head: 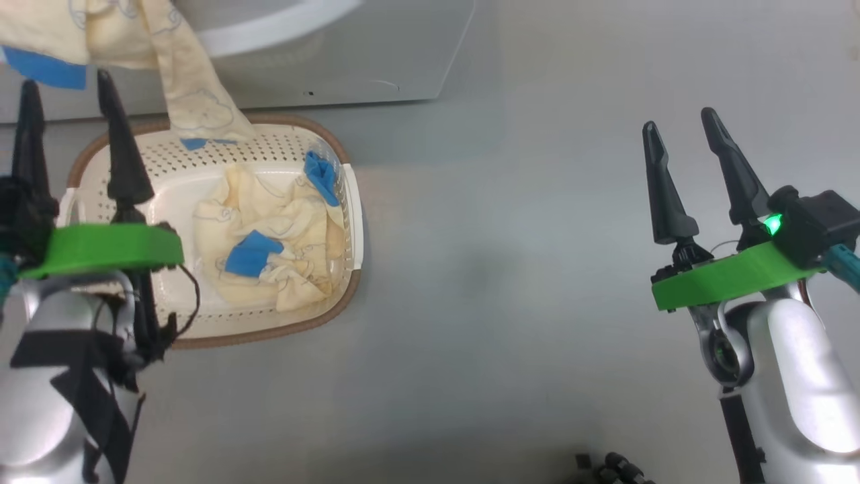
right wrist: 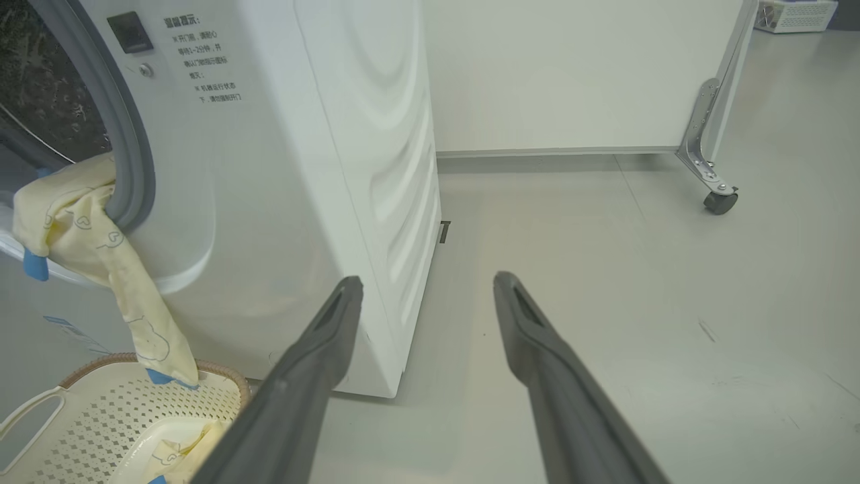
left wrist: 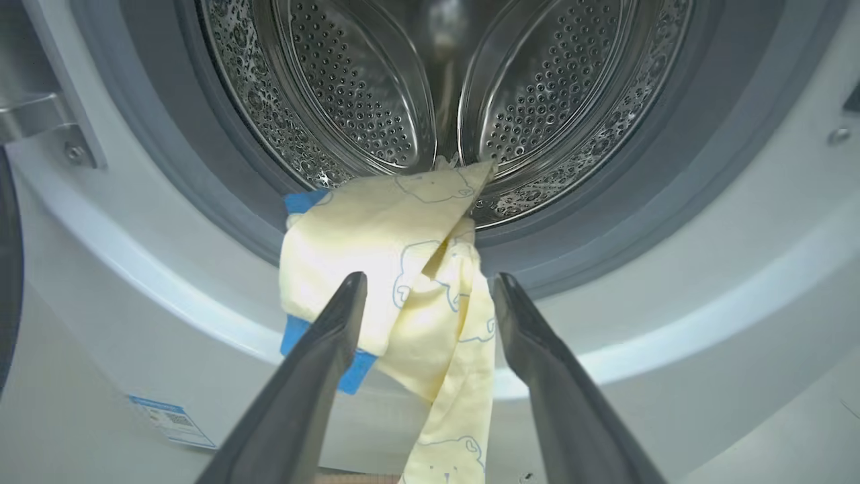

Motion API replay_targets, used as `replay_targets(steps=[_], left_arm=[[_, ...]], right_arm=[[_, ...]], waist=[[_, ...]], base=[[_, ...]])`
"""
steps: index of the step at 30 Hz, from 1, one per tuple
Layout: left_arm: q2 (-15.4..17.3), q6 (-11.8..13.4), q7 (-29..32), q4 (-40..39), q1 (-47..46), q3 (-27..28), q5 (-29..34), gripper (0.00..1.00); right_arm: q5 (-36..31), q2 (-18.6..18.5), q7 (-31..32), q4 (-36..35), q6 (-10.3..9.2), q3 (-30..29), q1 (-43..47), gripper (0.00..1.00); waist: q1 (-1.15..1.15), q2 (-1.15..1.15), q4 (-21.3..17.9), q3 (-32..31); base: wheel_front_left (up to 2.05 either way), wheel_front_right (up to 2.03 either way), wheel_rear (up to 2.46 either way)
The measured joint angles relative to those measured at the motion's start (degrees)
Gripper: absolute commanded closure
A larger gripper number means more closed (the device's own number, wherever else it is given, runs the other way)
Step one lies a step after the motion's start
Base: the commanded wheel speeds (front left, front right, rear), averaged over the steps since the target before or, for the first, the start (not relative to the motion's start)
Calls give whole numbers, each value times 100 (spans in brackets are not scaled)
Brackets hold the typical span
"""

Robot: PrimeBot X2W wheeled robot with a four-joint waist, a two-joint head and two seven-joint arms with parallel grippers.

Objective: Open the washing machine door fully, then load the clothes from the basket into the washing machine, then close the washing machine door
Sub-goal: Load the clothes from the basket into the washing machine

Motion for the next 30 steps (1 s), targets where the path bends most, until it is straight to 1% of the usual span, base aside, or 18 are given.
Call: replay_targets(steps=[6,12,22,30], left_arm=[[-210,51,0,-512,906,27,148,0],[-345,40,1,-481,1607,-42,189,0],[-363,40,200,-336,2068,-140,35,0],[-382,42,271,-301,2212,-244,-14,0]], right_arm=[[-185,0,0,112,0,-101,185,0],[-386,0,0,221,0,-109,509,0],[-409,0,0,247,0,-108,1062,0],[-408,0,0,238,0,-87,1277,0]], waist=[[0,0,156,-421],[0,0,321,-922],[0,0,473,-1661],[0,0,473,-1975]], base=[[0,0,0],[0,0,0],[0,0,0],[0,0,0]])
